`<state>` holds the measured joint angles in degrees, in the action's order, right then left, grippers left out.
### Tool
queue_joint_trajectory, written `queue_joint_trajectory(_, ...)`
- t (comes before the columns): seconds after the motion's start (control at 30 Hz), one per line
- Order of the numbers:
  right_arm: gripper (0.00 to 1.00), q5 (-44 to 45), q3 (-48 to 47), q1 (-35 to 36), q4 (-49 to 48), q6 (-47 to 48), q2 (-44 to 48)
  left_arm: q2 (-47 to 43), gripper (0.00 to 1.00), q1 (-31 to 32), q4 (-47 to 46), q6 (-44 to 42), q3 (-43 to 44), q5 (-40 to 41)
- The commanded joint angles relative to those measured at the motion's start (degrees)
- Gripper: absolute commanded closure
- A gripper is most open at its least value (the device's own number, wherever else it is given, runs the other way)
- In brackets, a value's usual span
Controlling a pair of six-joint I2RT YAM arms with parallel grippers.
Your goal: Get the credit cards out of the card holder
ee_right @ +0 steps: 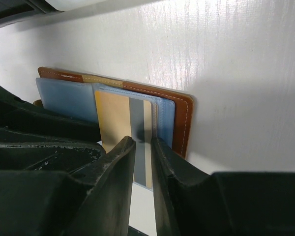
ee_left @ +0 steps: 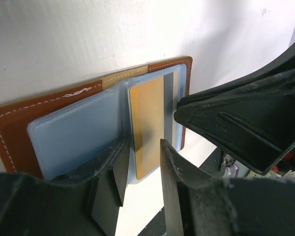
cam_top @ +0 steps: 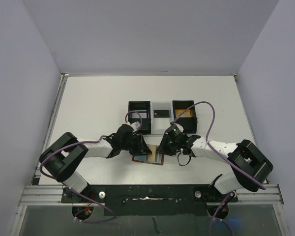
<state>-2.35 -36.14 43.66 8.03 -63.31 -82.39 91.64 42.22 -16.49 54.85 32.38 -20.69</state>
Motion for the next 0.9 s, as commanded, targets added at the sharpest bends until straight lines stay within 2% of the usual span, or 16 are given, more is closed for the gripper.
queue_joint_trajectory(0.0, 0.78, -1.2, 0.4, 0.7, -1.3, 0.9, -1.2, 1.0, 0.7, 0.8, -1.2, -0.5, 1.2, 0.2)
queue_joint_trajectory(0.13, 0.79, -2.1, 0.2, 0.9, -2.2, 1.3, -2.8, 2.7, 0.76, 0.8, -4.2, 0.4, 1.0, -3.1)
queue_joint_trajectory(0.37, 0.8, -0.5, -0.2, 1.6, -0.1, 1.4, -3.7, 0.0, 1.0, 0.8, -2.1, 0.0, 0.5, -0.3)
queue_joint_trajectory(0.6, 0.83, 0.0, -0.8, 1.5, 0.8, 2.1, -4.2, -2.7, 1.0, 0.7, -0.4, -0.6, 0.1, 0.9)
queue_joint_trajectory(0.87, 0.91, 0.6, -1.6, 1.6, 2.2, 3.1, -4.9, -4.7, 1.0, 0.4, 0.8, -0.7, -0.9, 1.8)
